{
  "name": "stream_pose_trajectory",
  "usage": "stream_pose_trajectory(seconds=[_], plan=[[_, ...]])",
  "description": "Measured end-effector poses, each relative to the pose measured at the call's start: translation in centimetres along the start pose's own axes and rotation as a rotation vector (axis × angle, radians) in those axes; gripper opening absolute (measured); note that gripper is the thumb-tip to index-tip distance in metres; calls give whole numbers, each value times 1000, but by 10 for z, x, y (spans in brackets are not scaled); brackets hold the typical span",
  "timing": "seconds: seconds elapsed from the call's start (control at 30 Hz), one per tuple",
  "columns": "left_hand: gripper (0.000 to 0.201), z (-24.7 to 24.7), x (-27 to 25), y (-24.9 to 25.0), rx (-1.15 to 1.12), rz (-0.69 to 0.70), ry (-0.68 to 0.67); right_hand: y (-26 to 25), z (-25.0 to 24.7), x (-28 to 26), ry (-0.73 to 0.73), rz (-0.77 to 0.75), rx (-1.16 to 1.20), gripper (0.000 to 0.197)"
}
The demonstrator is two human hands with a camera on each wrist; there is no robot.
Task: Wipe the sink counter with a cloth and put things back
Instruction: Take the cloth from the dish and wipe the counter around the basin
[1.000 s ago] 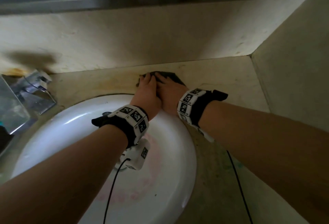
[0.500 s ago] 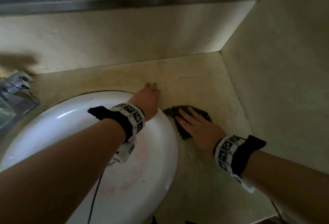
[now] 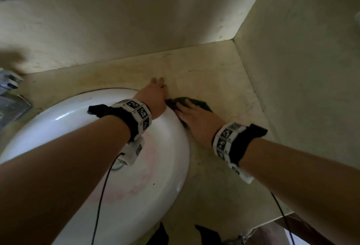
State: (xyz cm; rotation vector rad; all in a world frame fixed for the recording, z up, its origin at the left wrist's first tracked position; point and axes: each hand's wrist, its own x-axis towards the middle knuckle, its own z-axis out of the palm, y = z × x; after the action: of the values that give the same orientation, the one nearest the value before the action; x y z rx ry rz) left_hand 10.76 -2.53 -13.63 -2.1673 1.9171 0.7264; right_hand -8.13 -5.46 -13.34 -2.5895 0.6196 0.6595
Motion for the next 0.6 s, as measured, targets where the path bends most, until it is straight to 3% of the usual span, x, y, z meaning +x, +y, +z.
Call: stream_pose_trajectory(seconds=[0.23,0.4,0.6], plan=[[60,7,-1,14,-1,-45,43,-4,34,-48,-39,74,10,59],[62,13,5,28,-35,-80,77,9,10,-4,109,68,-34,62],[69,12,7,26,-31,-82,77,45,-22,48,189,238,28,67]])
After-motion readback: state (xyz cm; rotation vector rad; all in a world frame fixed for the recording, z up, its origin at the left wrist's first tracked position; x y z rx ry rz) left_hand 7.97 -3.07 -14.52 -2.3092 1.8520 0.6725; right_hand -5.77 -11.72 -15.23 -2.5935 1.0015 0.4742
